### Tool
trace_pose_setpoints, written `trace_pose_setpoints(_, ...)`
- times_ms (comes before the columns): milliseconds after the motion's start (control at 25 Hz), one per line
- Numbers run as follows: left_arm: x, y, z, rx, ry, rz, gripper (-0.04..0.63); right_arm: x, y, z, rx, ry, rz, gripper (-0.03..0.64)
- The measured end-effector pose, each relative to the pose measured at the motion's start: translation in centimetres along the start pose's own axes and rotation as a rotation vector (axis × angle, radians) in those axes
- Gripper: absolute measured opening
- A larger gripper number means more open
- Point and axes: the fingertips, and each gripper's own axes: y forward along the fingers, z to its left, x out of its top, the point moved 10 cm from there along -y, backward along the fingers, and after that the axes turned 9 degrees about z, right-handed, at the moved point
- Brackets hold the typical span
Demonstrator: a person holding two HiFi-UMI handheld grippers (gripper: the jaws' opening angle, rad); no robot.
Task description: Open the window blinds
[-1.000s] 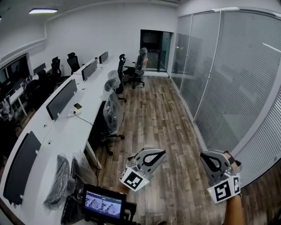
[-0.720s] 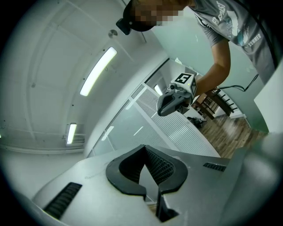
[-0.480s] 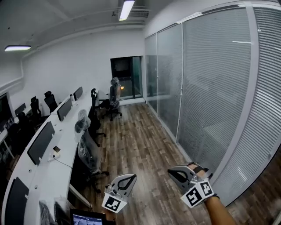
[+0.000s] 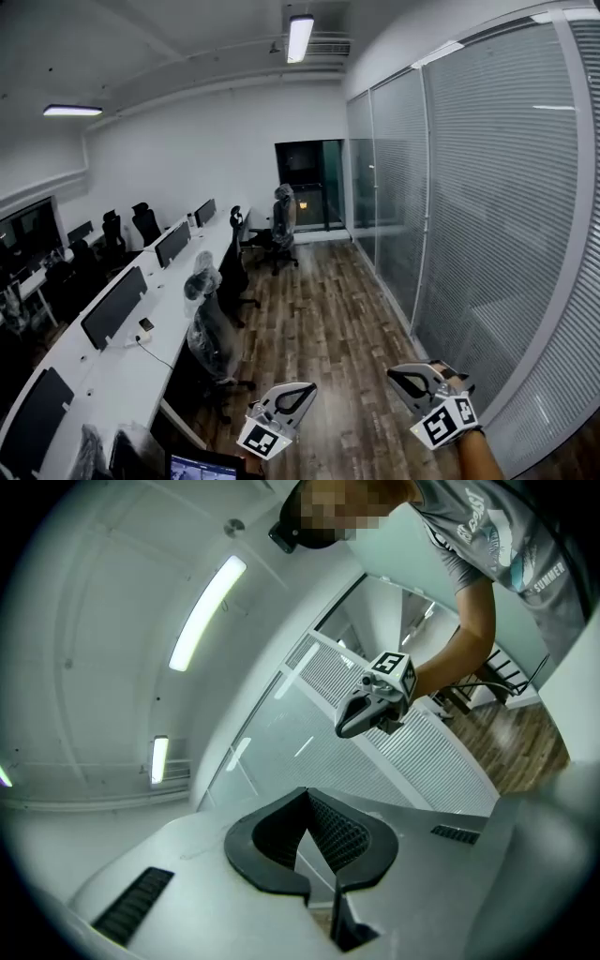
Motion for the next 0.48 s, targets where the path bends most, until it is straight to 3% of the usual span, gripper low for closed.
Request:
trace_pose_setpoints(160, -1.1, 2.3, 2.8, 0.012, 0.049, 0.024, 0.005, -2.1, 3.4, -2.4, -0.017, 0.041, -0.041, 0.003)
trace_pose_setpoints(480, -6.3, 10.0, 9.8, 0.011, 0.033, 0.019, 0.005, -5.0, 12.7, -7.8, 0.036, -0.023, -0.011, 0.003)
